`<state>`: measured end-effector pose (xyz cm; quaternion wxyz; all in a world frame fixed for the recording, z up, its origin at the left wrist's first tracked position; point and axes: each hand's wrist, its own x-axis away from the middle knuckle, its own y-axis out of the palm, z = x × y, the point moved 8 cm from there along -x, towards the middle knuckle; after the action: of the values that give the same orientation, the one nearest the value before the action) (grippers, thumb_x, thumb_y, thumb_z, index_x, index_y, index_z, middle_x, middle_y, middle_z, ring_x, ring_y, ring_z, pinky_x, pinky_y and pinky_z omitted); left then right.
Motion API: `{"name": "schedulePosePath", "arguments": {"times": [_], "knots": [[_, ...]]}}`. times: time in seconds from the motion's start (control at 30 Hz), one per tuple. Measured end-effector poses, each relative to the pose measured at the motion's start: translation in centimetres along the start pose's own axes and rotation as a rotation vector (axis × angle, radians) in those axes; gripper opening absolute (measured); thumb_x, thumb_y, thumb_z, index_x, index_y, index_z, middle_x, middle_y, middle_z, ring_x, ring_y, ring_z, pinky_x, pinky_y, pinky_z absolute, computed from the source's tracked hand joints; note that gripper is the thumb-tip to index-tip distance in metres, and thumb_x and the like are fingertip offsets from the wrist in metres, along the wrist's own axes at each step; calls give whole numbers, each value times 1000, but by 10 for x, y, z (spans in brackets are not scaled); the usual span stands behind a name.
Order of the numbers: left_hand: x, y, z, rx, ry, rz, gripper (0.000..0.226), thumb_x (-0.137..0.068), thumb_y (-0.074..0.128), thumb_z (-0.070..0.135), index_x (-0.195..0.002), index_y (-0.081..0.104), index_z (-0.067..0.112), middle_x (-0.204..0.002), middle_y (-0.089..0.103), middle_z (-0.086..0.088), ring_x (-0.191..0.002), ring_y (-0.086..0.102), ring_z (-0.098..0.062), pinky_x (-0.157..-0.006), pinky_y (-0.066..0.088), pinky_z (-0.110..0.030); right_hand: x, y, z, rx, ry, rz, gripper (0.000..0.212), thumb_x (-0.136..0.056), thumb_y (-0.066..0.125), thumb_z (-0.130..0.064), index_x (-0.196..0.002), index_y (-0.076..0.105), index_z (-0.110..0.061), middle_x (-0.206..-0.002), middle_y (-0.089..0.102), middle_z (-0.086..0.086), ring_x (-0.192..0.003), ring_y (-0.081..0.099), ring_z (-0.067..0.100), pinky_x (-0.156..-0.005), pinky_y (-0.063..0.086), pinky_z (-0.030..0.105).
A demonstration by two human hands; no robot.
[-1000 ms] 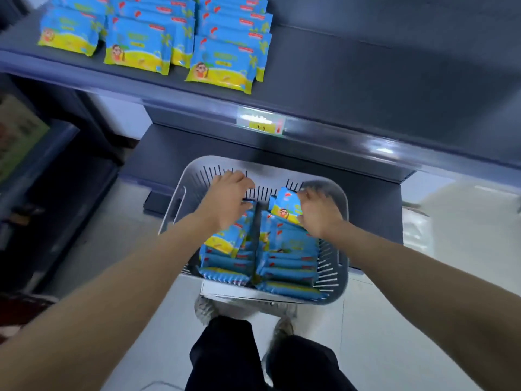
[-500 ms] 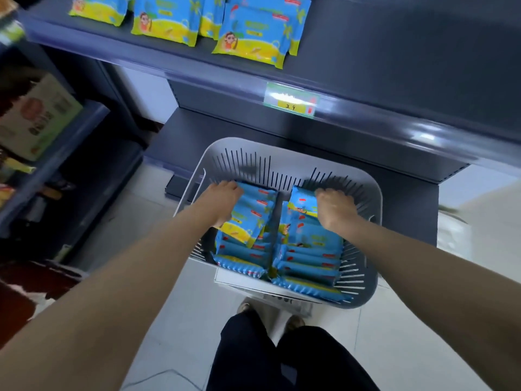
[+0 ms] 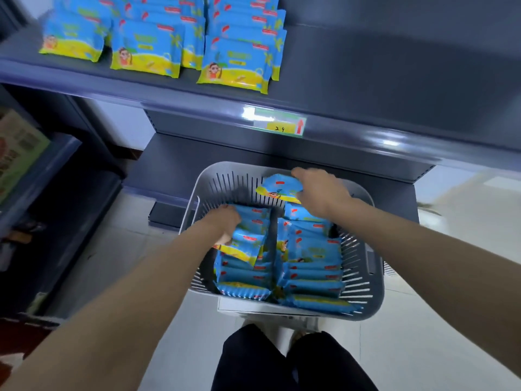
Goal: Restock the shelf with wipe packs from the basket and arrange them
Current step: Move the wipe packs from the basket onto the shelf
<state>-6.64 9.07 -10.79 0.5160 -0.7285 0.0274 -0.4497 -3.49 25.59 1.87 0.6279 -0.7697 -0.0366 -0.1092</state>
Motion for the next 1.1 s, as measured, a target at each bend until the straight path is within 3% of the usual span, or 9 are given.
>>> {"name": "schedulePosePath", "arguments": {"times": [0.17,0.27,0.37,0.47,0.57,0.7,0.83,0.97,1.1], "knots": [[42,-80,-4,150,84,108,53,-81,58,7,-133,45,12,-134,51,-8,-120,50,-28,-92,45,-33,-9,-69,-20,-16,-32,99,32,-87,52,-8,-116,41,-17,-109,59,13,-95,58,37,-67,40,36],[70,-141,-9,198,131,276,31,-76,53,3,-106,58,12,-106,62,-8,-97,57,-30,-70,43,-31,-16,-125,-29,-29,-51,210,30,-87,54,-10,-113,38,-12,-101,59,17,-86,56,38,-64,40,37],[95,-193,-18,219,149,409,22,-75,57,7,-96,59,12,-94,60,-6,-77,49,-24,-61,34,-28,-31,-173,-33,-85,-63,279,36,-86,57,-14,-117,38,-13,-95,57,17,-74,50,34,-61,39,36],[111,-230,-35,278,128,501,24,-76,63,9,-100,62,14,-93,61,-5,-80,53,-22,-65,38,-30,-59,-202,-41,-79,-118,297,50,-84,64,-19,-128,39,-18,-110,59,18,-91,54,37,-68,37,35],[122,-253,-57,319,62,595,27,-78,67,14,-105,62,17,-99,62,-3,-101,57,-26,-77,37,-30,-93,-206,-56,-77,-215,226,56,-84,68,-22,-134,42,-20,-131,54,11,-113,51,32,-82,40,34],[130,-269,-85,406,-16,682,31,-79,68,15,-110,62,16,-115,62,-3,-108,55,-24,-94,39,-33,-131,-186,-68,-70,-251,113,56,-84,69,-28,-134,46,-22,-136,49,9,-121,47,30,-89,40,33],[128,-276,-106,538,-35,695,31,-79,69,11,-109,64,14,-106,64,-8,-96,58,-26,-80,46,-31,-163,-173,-66,-27,-249,115,49,-86,66,-32,-131,49,-23,-131,53,9,-115,50,29,-78,36,28],[118,-290,-123,523,-67,733,35,-81,68,10,-116,62,14,-100,52,-3,-98,53,-25,-78,38,-26,-189,-179,-59,-53,-223,152,43,-82,71,-34,-119,53,-23,-116,56,8,-95,51,28,-69,35,29],[108,-311,-147,596,-125,801,35,-75,73,7,-108,63,13,-103,61,-8,-96,56,-27,-81,45,-31,-210,-188,-56,-154,-265,187,43,-72,79,-30,-95,46,-17,-111,50,2,-88,44,22,-69,33,29]]}}
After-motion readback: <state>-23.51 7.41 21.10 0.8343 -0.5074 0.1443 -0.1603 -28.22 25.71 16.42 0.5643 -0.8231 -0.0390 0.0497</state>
